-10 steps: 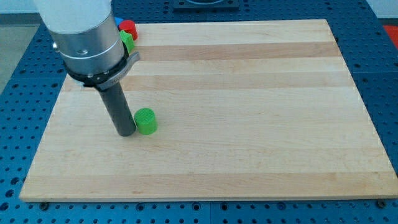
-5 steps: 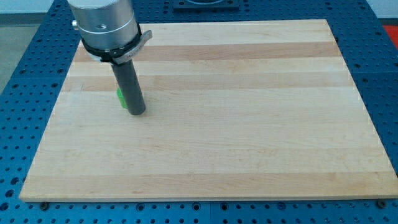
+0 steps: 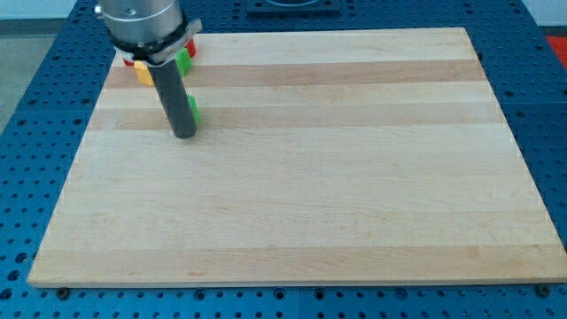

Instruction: Place green circle to the right of green star

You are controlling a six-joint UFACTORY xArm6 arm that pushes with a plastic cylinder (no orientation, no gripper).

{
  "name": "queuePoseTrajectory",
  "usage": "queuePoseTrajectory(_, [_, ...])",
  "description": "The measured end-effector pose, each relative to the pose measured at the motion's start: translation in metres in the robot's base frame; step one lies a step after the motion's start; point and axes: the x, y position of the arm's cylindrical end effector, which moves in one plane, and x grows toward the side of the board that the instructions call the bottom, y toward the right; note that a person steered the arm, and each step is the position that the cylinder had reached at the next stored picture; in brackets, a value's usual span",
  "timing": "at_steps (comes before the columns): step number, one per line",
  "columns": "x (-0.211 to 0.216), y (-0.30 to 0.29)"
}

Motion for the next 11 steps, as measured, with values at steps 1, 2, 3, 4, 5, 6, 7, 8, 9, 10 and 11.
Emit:
queuePoseTrajectory(1, [-0.036, 0.000])
queuePoseTrajectory(2, [-0.027, 0.000])
queuePoseTrajectory(3, [-0.019, -0.007])
queuePoseTrajectory(4, [-0.029, -0.022])
queuePoseTrajectory(5, [-0.018, -0.063])
queuePoseTrajectory(6, [-0.025, -0.065])
queuePoseTrajectory(7, [-0.044, -0.029])
queuePoseTrajectory(8, [-0.081, -0.015])
queuePoseTrajectory(9, [-0.092, -0.007])
queuePoseTrajectory(10, [-0.069, 0.024])
queuePoseTrajectory(11, [-0.068, 0.077])
